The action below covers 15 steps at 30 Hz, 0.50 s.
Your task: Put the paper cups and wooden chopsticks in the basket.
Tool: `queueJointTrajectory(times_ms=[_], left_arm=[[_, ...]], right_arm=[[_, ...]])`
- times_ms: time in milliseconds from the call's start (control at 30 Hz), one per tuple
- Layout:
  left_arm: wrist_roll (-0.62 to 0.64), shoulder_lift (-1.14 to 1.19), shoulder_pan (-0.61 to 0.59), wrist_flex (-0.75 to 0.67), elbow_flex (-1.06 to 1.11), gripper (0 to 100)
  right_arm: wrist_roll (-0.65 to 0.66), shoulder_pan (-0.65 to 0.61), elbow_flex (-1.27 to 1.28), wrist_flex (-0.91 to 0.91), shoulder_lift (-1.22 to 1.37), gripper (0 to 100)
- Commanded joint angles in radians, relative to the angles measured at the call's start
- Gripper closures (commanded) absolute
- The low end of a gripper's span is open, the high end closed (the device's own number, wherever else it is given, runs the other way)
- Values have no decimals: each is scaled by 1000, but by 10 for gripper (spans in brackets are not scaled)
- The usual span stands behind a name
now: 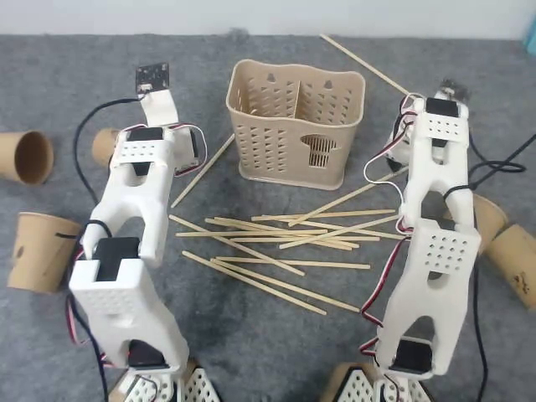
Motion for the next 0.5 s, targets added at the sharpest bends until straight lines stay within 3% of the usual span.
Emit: queueJointTrajectory(times_ms=[0,300,467], left_arm=[[-2,-11,2,-17,-25,984],[-2,-12,2,-17,-25,984],[-2,-12,2,-17,-25,984]], right_arm=[[-11,-1,-37,-67,8,890],[-9,-1,-40,-82,50,895],[55,-1,-40,-61,50,997]])
